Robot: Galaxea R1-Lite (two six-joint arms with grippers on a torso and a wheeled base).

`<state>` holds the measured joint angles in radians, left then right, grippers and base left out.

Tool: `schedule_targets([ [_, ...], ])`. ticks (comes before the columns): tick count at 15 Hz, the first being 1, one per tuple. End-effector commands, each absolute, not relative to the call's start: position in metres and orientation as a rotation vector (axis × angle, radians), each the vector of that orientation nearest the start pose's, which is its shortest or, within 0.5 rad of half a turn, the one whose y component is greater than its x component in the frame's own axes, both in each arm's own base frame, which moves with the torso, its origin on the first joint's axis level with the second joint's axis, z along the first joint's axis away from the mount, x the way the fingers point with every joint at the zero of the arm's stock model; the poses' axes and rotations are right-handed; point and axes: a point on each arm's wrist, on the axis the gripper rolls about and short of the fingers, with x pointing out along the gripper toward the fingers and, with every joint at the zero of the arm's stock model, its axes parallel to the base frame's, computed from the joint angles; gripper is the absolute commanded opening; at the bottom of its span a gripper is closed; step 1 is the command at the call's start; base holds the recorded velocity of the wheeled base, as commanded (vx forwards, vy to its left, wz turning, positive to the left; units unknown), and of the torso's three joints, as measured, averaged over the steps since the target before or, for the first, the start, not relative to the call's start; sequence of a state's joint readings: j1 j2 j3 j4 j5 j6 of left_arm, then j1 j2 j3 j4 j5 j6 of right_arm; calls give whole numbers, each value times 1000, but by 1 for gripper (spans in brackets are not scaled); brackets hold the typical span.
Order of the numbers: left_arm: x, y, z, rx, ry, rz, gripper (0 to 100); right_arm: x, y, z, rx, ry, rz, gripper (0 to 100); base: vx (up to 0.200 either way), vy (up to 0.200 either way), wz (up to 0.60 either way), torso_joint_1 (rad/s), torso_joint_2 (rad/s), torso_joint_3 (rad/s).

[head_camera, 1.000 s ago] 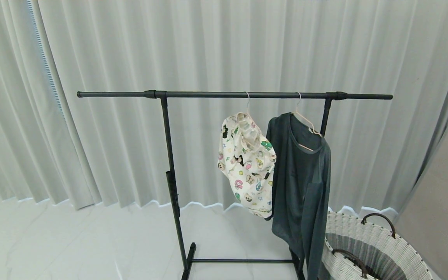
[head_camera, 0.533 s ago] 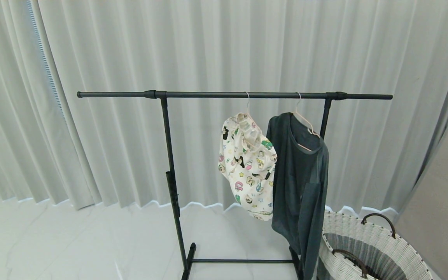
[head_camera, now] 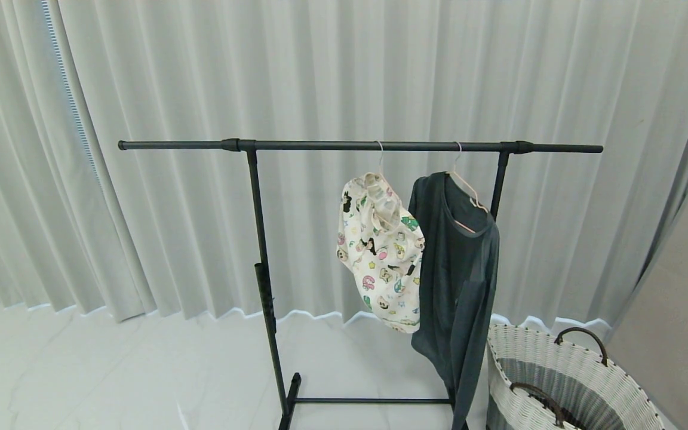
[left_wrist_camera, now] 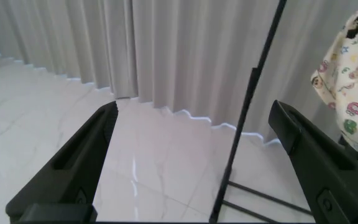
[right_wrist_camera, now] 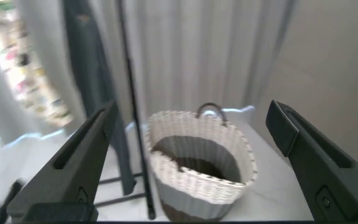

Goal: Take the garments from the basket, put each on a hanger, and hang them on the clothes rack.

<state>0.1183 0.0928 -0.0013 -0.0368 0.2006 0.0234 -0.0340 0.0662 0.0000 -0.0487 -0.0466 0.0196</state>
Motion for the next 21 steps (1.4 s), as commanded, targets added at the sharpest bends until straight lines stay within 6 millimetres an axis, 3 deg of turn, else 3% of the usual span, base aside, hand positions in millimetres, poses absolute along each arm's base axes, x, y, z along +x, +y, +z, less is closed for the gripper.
schedule_targets([
  [1,-15,-1,80,8,73,156,100,-20,1,77,-36,23,62,100,0,0,0,0,0,0],
  [9,-15,-2,78,72,94,122,100,-23,0,76,-11,-2,14,100,0,0,0,0,0,0],
  [13,-14,1,78,87,103,-99,100,-23,0,76,-5,-3,14,100,0,0,0,0,0,0],
  [16,-20,-1,77,72,33,20,100,-23,0,76,-5,-3,14,100,0,0,0,0,0,0],
  [21,-23,0,76,77,-5,-1,100,-23,0,76,-6,-3,14,100,0,0,0,0,0,0],
])
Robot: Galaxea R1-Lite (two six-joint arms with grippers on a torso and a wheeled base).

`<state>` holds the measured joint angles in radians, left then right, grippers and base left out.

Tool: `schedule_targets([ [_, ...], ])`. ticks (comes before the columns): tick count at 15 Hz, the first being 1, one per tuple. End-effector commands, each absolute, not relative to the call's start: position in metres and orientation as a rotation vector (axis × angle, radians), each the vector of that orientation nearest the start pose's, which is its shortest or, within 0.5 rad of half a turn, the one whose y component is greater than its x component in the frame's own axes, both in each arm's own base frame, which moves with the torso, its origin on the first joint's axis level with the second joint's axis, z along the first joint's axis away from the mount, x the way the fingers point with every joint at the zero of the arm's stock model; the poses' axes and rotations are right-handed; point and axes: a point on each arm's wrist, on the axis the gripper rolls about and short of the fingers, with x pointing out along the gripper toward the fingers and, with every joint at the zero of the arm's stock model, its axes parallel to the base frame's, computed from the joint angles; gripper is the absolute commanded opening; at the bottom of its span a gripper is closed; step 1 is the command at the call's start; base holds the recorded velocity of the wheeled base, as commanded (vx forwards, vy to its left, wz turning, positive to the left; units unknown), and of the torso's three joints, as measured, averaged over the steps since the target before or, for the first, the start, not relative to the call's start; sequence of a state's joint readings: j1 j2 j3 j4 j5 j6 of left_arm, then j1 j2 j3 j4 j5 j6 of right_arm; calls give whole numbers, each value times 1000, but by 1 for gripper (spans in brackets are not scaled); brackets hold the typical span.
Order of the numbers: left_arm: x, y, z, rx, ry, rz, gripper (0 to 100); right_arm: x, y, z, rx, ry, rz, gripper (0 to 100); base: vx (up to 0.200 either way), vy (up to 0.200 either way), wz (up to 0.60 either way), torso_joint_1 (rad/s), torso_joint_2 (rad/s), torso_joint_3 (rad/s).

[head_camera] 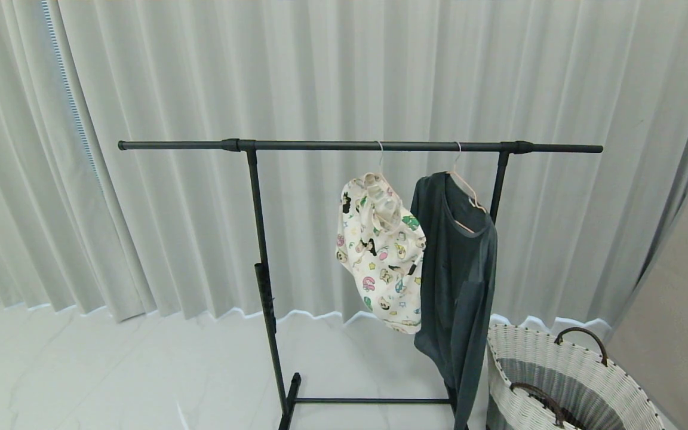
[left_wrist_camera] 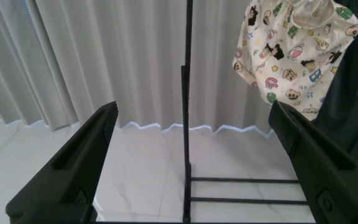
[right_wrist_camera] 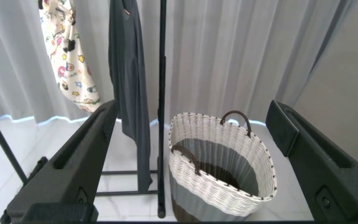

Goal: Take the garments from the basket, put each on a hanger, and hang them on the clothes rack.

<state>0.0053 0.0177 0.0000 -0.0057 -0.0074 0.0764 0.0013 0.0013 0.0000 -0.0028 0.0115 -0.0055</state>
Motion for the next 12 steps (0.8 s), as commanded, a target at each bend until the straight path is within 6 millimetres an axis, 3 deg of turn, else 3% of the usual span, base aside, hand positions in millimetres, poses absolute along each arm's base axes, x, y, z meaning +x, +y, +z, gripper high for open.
schedule_targets([
  [1,-23,0,76,75,-3,-3,100,-23,0,76,-6,-3,14,100,0,0,0,0,0,0],
  [12,-23,0,76,72,-5,-1,100,-23,0,76,-6,-3,14,100,0,0,0,0,0,0],
])
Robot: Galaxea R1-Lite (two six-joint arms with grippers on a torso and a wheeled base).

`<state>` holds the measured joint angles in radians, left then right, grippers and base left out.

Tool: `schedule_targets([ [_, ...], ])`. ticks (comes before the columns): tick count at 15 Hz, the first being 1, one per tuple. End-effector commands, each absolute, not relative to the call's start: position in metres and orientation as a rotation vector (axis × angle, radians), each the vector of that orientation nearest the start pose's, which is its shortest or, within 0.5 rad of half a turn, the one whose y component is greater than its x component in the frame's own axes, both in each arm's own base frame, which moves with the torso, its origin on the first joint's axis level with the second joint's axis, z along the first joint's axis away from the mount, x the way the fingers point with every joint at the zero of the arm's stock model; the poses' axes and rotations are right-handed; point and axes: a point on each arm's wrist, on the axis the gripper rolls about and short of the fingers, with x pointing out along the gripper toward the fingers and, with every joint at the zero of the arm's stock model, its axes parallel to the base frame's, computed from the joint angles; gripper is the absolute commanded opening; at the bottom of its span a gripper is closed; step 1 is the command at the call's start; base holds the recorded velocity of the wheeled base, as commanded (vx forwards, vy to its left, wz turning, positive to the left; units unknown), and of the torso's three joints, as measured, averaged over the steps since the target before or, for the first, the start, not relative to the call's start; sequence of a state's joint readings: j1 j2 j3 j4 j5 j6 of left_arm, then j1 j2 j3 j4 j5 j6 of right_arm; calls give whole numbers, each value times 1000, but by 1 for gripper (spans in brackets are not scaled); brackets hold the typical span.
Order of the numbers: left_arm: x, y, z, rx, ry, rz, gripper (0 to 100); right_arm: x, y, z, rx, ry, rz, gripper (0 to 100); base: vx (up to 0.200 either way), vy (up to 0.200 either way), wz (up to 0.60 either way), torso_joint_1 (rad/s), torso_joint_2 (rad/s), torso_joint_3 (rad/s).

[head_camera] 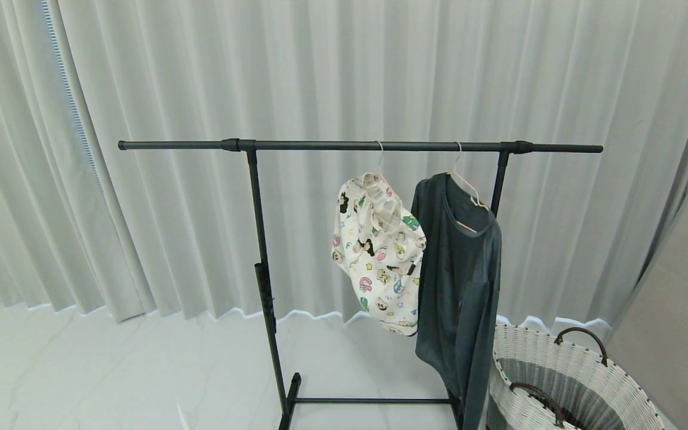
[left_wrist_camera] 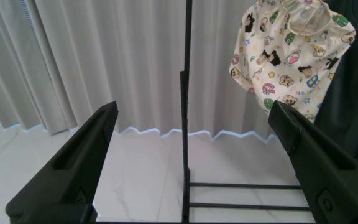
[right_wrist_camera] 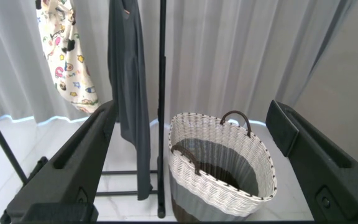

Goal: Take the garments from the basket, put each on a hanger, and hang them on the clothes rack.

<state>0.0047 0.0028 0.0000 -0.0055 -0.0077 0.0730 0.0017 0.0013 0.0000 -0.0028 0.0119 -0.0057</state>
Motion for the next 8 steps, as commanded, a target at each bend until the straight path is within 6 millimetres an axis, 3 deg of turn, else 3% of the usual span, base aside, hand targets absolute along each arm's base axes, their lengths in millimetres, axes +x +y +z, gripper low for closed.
schedule_targets([
  [1,-23,0,76,74,-5,-3,100,-23,0,76,-6,-3,14,100,0,0,0,0,0,0],
  [8,-23,0,76,74,-5,-1,100,-23,0,76,-6,-3,14,100,0,0,0,0,0,0],
])
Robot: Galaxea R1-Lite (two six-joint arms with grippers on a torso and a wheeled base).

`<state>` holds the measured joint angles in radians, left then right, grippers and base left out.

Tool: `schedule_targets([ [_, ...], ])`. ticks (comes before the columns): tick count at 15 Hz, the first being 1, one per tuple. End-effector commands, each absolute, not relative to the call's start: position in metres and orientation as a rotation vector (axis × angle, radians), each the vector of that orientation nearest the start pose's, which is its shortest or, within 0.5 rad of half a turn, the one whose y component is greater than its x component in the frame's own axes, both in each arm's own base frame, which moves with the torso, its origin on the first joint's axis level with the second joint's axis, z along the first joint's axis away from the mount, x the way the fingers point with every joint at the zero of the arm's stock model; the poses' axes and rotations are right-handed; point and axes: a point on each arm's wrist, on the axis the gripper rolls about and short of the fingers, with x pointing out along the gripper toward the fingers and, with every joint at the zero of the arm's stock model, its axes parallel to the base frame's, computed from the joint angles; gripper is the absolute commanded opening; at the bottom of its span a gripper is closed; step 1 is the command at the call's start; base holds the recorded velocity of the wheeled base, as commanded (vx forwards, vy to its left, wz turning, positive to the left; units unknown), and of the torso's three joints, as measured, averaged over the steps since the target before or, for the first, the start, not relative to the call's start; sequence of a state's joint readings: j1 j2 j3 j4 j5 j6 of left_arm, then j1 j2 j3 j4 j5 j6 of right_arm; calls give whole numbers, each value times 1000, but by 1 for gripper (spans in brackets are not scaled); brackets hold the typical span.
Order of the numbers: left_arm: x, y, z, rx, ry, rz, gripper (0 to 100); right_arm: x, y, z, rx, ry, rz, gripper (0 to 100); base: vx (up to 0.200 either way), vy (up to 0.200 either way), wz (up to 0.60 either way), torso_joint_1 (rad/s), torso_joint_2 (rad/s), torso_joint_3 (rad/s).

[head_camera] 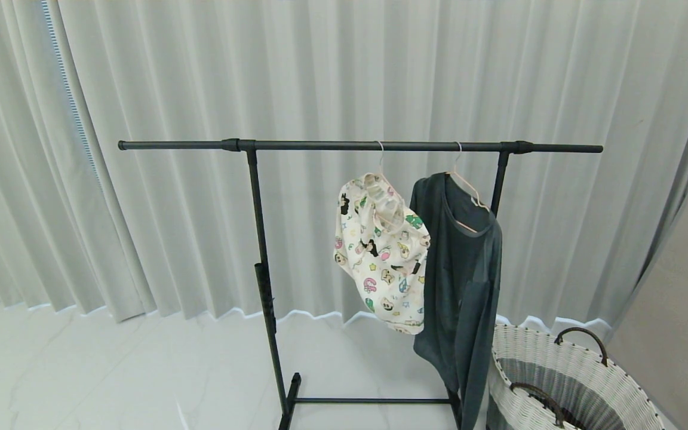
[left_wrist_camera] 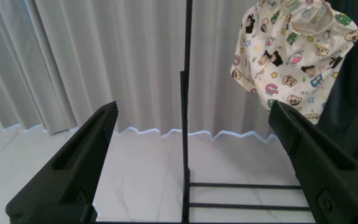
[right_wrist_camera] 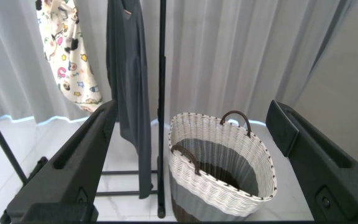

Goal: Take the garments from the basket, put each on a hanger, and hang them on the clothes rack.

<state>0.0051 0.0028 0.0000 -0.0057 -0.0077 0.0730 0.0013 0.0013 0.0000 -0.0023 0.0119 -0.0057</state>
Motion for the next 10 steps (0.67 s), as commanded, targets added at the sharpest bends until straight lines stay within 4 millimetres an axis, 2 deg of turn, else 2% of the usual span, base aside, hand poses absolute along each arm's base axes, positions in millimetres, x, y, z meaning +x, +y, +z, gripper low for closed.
schedule_targets([
  [1,-23,0,76,74,-5,-3,100,-23,0,76,-6,-3,14,100,0,0,0,0,0,0],
  [10,-23,0,76,72,-5,-3,100,-23,0,76,-6,-3,14,100,0,0,0,0,0,0],
])
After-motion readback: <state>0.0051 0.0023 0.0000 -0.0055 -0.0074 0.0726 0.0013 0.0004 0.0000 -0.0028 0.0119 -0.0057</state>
